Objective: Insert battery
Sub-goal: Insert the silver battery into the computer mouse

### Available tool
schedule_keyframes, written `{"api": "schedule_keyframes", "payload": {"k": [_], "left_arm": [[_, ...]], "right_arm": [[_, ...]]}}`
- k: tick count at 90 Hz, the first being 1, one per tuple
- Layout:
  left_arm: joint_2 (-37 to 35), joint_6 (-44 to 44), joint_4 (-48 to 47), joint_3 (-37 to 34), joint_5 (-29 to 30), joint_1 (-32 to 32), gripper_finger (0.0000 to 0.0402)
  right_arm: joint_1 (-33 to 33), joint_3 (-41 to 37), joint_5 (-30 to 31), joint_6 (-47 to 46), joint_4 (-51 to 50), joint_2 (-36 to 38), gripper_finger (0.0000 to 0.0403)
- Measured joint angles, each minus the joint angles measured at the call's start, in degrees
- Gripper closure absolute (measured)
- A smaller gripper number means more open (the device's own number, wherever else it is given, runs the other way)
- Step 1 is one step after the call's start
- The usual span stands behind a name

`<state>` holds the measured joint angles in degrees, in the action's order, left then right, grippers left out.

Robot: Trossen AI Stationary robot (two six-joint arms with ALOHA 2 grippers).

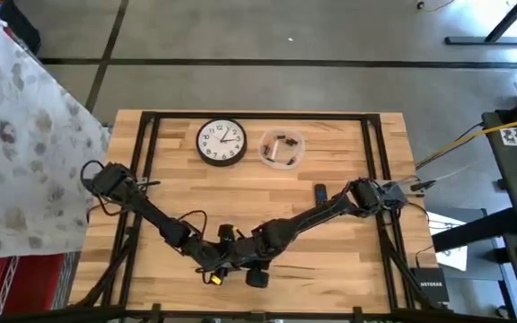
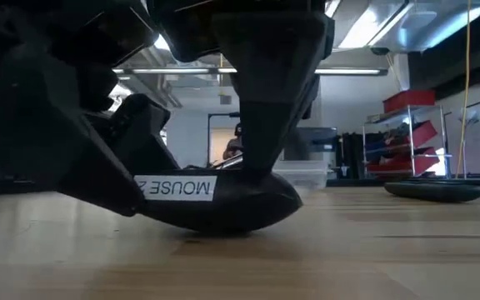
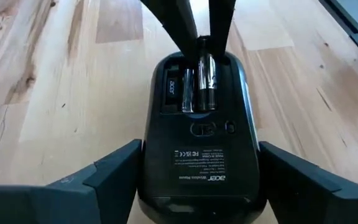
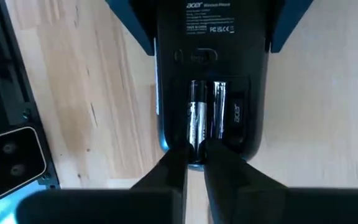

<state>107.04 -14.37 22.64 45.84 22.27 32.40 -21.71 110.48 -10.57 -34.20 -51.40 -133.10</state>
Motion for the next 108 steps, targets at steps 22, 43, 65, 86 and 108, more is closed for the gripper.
{"api": "schedule_keyframes", "payload": {"k": [22, 43, 65, 86, 108], "left_arm": [[0.0, -0.26, -0.1, -0.09, 1.02, 0.04, 0.0127], [0.0, -0.11, -0.51, -0.07, 0.99, 0.04, 0.0127], [0.0, 0.57, -1.17, 0.09, 1.89, 0.11, 0.0127], [0.0, 1.04, -1.1, 0.15, 1.78, 0.0, 0.0127], [0.0, 0.89, -0.81, 0.16, 1.33, 0.02, 0.0127]], "right_arm": [[-0.09, 0.17, 1.28, 0.41, 0.75, -0.22, 0.0317], [-0.08, 0.28, 0.43, 0.4, 0.06, -0.22, 0.0308], [-0.66, 2.06, -0.62, -0.25, -1.52, -0.34, 0.0319], [-1.09, 2.29, 0.53, -0.48, -2.55, -0.35, 0.0355], [-1.08, 2.31, -0.41, -1.16, -3.4, 0.01, 0.037]]}}
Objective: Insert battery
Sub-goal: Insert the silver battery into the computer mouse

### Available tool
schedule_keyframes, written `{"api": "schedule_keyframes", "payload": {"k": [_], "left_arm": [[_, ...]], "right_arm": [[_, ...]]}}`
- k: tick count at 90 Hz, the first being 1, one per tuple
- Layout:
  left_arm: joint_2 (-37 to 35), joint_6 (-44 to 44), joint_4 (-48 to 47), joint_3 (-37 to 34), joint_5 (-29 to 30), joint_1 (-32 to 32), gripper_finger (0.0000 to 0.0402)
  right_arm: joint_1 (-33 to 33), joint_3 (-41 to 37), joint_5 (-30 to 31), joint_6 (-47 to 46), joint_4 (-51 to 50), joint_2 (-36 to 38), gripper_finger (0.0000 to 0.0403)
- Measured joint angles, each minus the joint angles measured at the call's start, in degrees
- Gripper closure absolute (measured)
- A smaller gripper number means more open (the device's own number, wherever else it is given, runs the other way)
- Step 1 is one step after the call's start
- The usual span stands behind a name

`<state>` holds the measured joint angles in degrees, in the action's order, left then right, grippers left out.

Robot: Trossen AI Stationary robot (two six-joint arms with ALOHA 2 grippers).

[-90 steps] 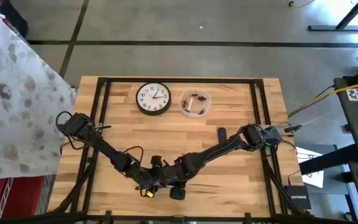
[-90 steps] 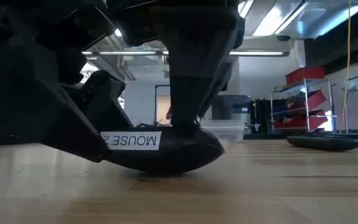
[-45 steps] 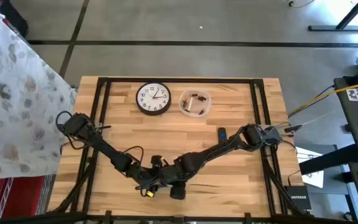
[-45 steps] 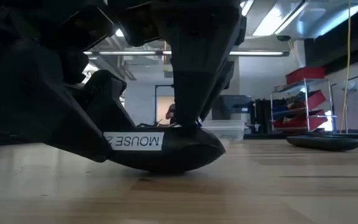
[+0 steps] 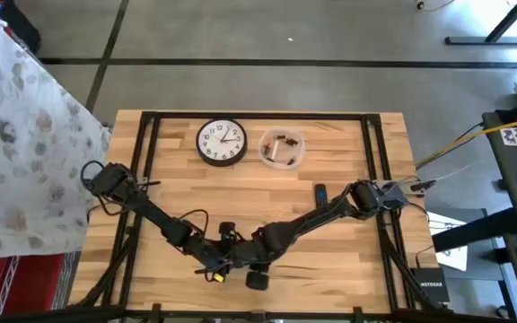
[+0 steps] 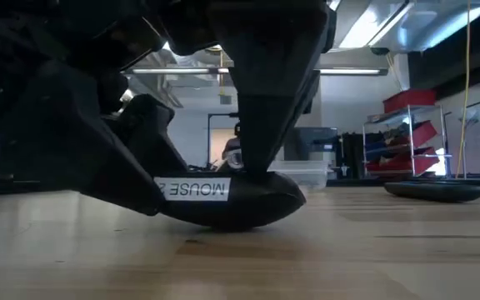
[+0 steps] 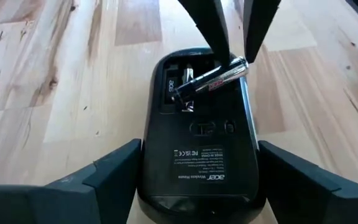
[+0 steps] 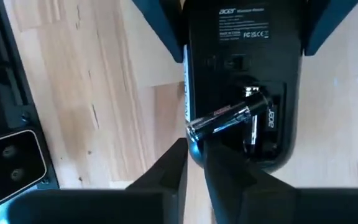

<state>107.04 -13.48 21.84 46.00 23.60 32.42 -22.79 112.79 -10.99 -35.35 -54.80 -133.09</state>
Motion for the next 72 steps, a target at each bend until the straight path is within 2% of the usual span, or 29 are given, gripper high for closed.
{"api": "schedule_keyframes", "payload": {"k": [12, 26, 47, 72], "left_arm": [[0.0, -0.02, -0.19, 0.02, 0.09, -0.02, 0.0127], [0.0, -0.03, -0.3, 0.02, -0.03, 0.0, 0.0127], [0.0, -0.08, -0.32, -0.01, -0.08, 0.04, 0.0127], [0.0, -0.06, -0.25, -0.05, -0.17, 0.07, 0.0127]], "right_arm": [[-0.02, 0.01, -2.15, -0.54, -1.61, 0.49, 0.0356], [-0.43, 0.01, -4.62, -1.4, -1.8, 0.63, 0.0314], [-2.54, 0.01, 7.17, -7.24, -3.49, 0.63, 0.0268], [-3.86, -0.02, 16.43, -14.2, -3.8, 0.71, 0.0256]]}}
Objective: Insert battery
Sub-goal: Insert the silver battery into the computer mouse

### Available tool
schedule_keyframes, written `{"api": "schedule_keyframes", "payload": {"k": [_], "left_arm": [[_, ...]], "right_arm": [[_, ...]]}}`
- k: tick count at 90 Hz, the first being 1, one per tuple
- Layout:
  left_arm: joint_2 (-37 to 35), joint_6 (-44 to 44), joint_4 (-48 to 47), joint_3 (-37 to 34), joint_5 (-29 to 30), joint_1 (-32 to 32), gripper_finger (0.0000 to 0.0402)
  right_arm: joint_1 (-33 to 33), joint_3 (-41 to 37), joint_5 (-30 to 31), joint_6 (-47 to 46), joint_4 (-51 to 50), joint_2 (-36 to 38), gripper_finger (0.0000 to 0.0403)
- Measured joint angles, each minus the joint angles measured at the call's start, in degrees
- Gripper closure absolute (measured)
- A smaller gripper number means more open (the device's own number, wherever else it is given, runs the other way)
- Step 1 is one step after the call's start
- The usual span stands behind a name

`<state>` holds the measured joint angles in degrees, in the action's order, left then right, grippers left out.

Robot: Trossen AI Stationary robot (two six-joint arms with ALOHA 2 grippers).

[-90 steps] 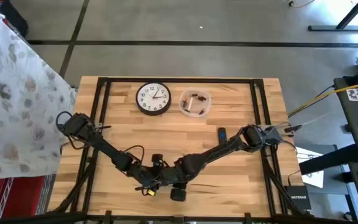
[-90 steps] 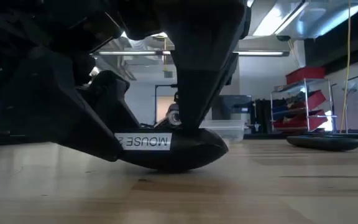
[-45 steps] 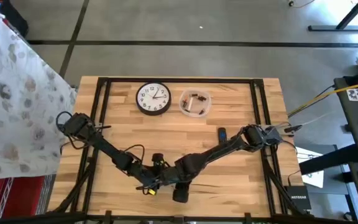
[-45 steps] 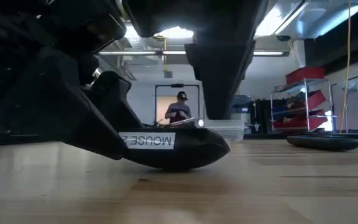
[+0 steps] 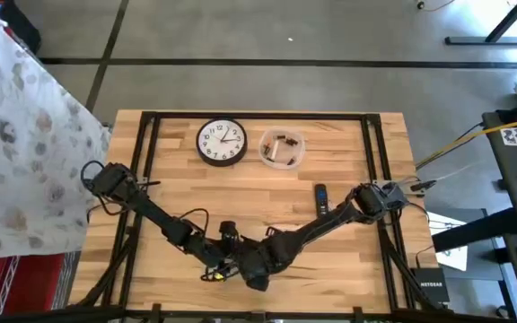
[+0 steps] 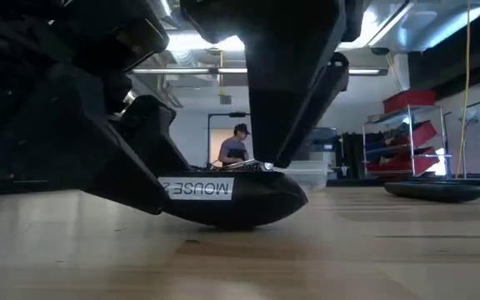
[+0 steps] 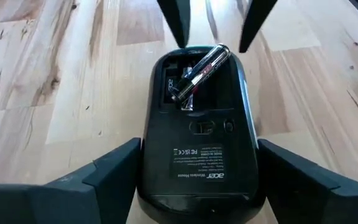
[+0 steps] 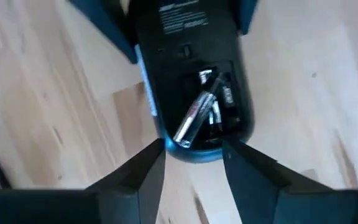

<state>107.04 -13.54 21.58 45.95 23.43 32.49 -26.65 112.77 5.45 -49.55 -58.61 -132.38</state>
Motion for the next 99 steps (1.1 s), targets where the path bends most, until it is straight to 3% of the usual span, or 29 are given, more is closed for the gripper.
{"api": "schedule_keyframes", "payload": {"k": [41, 51, 70, 99], "left_arm": [[-0.02, 0.02, 0.09, -0.07, 0.12, 0.04, 0.0127], [-0.02, -0.09, 0.08, -0.07, 0.01, 0.04, 0.0127], [-0.04, -0.19, 0.17, -0.07, 0.05, 0.04, 0.0127], [-0.04, -0.02, -0.09, -0.07, 0.2, 0.02, 0.0127]], "right_arm": [[0.04, -0.13, 1.56, -1.18, 1.04, -1.55, 0.0258], [0.0, -0.15, 2.06, -1.19, 0.74, -1.6, 0.0288], [0.04, 0.53, 0.39, 2.42, -0.19, -1.63, 0.0389], [1.44, 3.95, -2.68, 7.82, -2.64, -1.95, 0.0399]]}}
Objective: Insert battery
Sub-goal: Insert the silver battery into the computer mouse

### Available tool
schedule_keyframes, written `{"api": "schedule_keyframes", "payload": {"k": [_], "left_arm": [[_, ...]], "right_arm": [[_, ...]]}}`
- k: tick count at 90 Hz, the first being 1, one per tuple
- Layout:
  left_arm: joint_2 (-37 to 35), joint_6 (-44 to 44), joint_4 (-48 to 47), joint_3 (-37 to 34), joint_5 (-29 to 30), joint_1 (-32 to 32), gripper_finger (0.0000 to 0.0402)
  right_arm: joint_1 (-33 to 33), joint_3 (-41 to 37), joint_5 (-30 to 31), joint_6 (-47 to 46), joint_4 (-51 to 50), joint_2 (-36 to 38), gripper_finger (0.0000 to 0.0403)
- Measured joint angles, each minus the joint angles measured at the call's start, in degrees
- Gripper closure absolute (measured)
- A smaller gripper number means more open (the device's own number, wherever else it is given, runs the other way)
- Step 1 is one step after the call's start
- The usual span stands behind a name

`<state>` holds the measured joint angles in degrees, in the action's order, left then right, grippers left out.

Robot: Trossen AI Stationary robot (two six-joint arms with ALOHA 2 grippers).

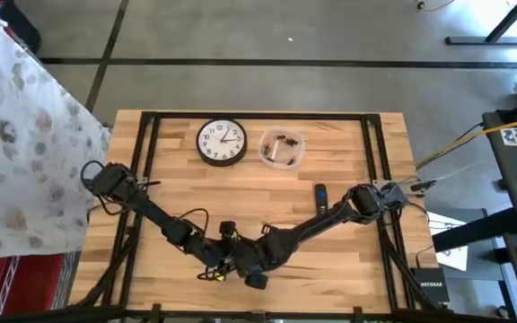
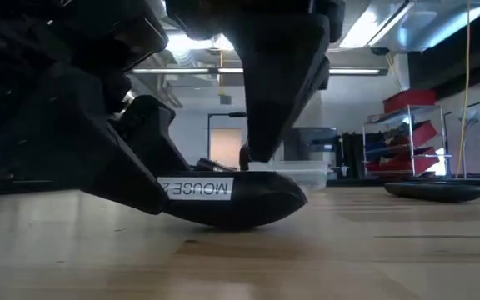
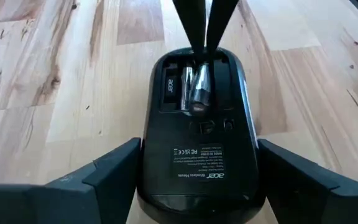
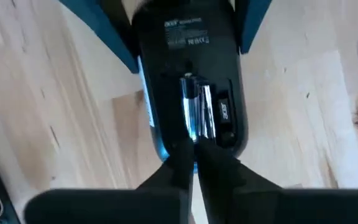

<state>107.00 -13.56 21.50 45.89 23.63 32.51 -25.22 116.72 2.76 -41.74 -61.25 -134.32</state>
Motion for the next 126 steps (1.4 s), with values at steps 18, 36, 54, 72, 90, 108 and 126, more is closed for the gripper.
{"api": "schedule_keyframes", "payload": {"k": [18, 36, 54, 72, 90, 108, 126], "left_arm": [[0.0, 0.02, 0.0, -0.02, 0.12, 0.02, 0.0127], [0.0, 0.09, -0.04, -0.07, 0.27, 0.07, 0.0127], [0.02, 0.02, -0.5, -0.07, 0.23, 0.02, 0.0128], [0.02, -0.16, -1.87, -0.04, 0.08, 0.02, 0.0128], [0.02, 0.37, -2.82, -0.02, 0.18, -0.04, 0.0128], [0.04, 0.76, -2.97, 0.0, 0.33, -0.01, 0.0128], [0.04, 1.24, -2.9, 0.0, 0.08, -0.02, 0.0128]], "right_arm": [[0.51, -0.23, 2.51, 1.45, 1.3, 0.0, 0.0384], [0.8, -0.25, 5.14, 3.12, 8.76, 0.04, 0.0382], [1.37, -0.25, 5.2, 3.23, 9.52, -0.28, 0.0382], [1.25, -0.19, 4.45, 2.96, 8.48, -0.66, 0.0382], [1.25, -1.69, 4.69, 2.78, 8.95, -0.59, 0.0382], [1.25, -3.84, 4.66, 2.99, 12.08, -0.42, 0.0382], [1.25, -3.8, 3.13, 3.2, 10.88, -0.46, 0.0382]]}}
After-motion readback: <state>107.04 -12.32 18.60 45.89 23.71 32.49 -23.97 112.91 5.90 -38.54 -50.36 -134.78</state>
